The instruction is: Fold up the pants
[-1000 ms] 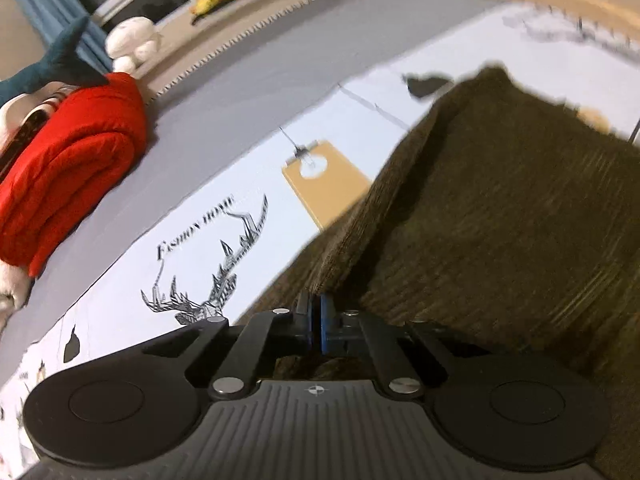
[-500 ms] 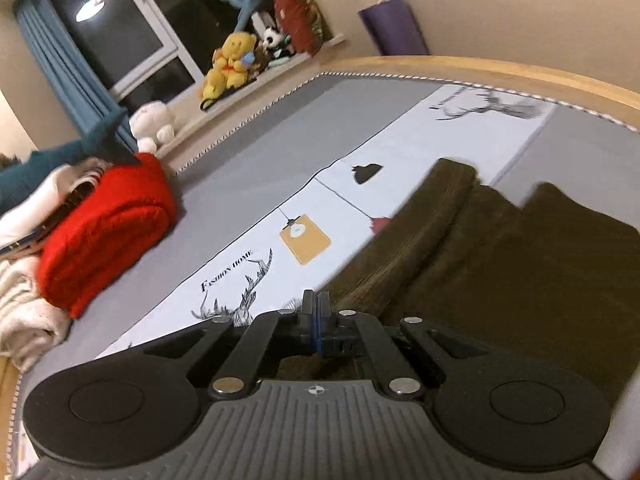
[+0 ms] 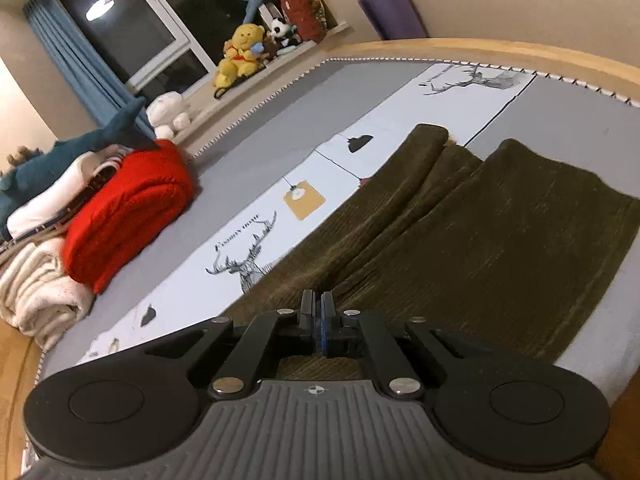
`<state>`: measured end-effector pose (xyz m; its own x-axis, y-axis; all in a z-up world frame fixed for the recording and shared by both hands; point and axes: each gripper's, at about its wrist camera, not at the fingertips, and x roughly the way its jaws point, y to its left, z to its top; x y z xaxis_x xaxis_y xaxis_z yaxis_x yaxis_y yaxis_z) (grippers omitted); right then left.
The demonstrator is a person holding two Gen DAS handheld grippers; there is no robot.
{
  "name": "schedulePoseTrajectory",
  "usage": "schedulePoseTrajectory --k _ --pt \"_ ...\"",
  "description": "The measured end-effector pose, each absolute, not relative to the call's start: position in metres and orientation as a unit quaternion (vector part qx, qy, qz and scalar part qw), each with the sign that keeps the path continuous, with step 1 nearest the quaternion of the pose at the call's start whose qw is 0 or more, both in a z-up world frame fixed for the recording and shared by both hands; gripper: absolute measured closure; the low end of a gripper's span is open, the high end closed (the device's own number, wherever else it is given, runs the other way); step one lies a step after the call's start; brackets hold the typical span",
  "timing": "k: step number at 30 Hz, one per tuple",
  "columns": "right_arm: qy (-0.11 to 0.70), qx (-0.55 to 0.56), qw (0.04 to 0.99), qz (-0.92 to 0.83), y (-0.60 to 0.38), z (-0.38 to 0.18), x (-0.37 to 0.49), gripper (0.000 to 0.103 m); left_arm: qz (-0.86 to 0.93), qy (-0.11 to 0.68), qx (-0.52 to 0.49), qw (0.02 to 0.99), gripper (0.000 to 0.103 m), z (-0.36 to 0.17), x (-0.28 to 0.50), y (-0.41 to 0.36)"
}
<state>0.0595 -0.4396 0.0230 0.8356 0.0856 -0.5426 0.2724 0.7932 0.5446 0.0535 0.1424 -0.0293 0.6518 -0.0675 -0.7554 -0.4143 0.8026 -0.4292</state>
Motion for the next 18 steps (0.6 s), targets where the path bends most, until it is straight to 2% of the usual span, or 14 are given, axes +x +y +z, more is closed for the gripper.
schedulePoseTrajectory --k 4,5,9,13,15,18 --pt "0.288 0.325 0.9 -0.048 -0.448 0.002 0.079 0.099 0.116 0.403 -0.315 0.851 0.06 -0.038 0.06 0.147" --pt "0.294 0.329 0.896 -0.047 -0.451 -0.005 0.087 0.096 0.121 0.408 -0.31 0.85 0.057 -0.04 0.062 0.147" --pt "0.309 0.368 0.876 -0.052 -0.462 -0.035 0.126 0.081 0.128 0.42 -0.287 0.851 0.053 -0.046 0.06 0.147" --pt "0.331 0.414 0.847 -0.041 -0.461 -0.062 0.166 0.073 0.105 0.42 -0.297 0.851 0.048 -0.049 0.053 0.152" --pt "0.348 0.429 0.833 -0.034 -0.454 -0.075 0.185 0.066 0.094 0.416 -0.312 0.849 0.044 -0.05 0.051 0.155" --pt "0.36 0.431 0.827 -0.029 -0.444 -0.086 0.205 0.066 0.093 0.41 -0.32 0.849 0.043 -0.049 0.052 0.156"
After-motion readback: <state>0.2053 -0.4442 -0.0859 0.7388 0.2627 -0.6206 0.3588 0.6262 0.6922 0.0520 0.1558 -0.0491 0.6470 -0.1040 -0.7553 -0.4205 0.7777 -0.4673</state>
